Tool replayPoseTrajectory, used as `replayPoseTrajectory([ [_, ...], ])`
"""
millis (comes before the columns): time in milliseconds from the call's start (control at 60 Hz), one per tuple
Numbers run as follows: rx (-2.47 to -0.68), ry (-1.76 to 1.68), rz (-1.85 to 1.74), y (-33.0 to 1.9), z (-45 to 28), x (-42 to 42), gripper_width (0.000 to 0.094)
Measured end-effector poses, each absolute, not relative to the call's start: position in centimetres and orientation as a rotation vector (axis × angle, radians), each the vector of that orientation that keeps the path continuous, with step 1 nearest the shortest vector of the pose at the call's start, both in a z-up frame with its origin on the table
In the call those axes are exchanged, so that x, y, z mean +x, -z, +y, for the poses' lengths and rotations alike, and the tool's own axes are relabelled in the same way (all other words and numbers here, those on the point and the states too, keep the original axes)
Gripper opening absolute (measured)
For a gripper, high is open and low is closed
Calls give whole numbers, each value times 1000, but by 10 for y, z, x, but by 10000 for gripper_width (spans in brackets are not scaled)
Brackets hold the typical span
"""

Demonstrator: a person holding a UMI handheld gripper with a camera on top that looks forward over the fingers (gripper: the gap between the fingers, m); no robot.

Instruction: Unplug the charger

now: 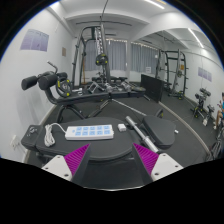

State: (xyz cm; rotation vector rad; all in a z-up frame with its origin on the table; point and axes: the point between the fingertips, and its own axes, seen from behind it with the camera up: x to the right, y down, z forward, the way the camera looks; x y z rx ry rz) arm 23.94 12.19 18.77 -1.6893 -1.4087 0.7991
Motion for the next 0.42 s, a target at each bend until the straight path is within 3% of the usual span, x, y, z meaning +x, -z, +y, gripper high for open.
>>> replayPoseTrajectory([
  [417,-1590,-797,-1449,-190,87,258,853],
])
